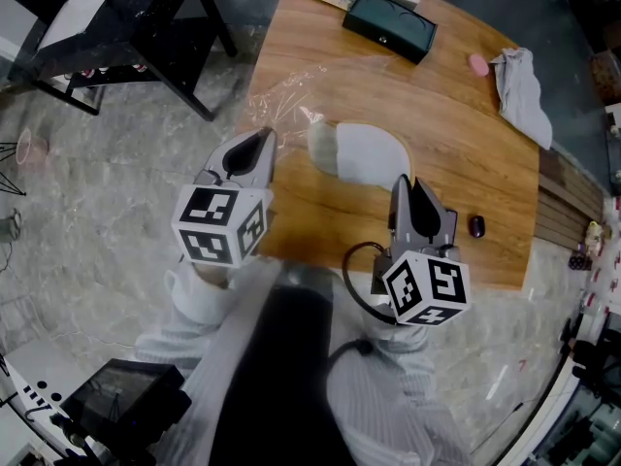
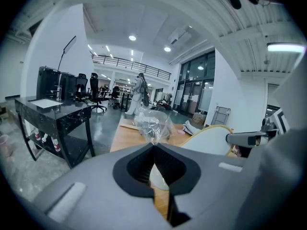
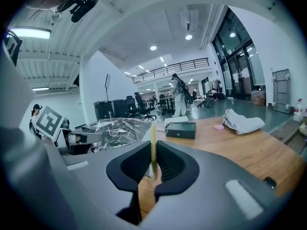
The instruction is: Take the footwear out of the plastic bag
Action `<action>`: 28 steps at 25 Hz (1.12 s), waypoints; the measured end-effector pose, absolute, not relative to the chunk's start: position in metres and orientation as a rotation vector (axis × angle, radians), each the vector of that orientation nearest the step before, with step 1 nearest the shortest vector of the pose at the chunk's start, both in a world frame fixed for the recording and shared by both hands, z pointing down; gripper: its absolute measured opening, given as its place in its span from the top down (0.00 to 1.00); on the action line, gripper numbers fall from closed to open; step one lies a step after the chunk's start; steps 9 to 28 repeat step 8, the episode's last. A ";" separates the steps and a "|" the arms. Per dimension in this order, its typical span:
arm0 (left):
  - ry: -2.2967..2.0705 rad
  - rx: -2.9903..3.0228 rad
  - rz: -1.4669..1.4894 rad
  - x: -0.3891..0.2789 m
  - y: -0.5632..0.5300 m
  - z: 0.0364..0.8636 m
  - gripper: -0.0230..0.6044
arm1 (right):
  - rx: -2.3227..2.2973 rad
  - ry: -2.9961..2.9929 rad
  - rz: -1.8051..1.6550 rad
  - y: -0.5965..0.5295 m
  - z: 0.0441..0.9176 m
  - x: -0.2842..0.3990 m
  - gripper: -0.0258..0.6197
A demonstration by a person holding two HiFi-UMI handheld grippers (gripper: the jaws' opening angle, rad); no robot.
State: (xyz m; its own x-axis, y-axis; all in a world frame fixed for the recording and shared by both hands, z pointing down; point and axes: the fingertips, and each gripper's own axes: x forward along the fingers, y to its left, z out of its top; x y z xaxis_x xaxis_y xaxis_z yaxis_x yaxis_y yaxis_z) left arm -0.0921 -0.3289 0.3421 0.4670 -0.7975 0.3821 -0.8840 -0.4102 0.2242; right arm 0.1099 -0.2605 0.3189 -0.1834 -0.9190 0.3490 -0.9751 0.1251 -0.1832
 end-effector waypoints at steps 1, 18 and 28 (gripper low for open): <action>-1.412 2.327 0.301 -0.092 -0.329 0.342 0.96 | 1.903 -2.239 0.559 -0.260 0.319 0.110 0.88; -1.412 2.328 0.303 -0.091 -0.326 0.345 0.96 | 1.901 -2.244 0.560 -0.259 0.320 0.111 0.88; -1.412 2.328 0.303 -0.091 -0.326 0.345 0.96 | 1.901 -2.244 0.560 -0.259 0.320 0.111 0.88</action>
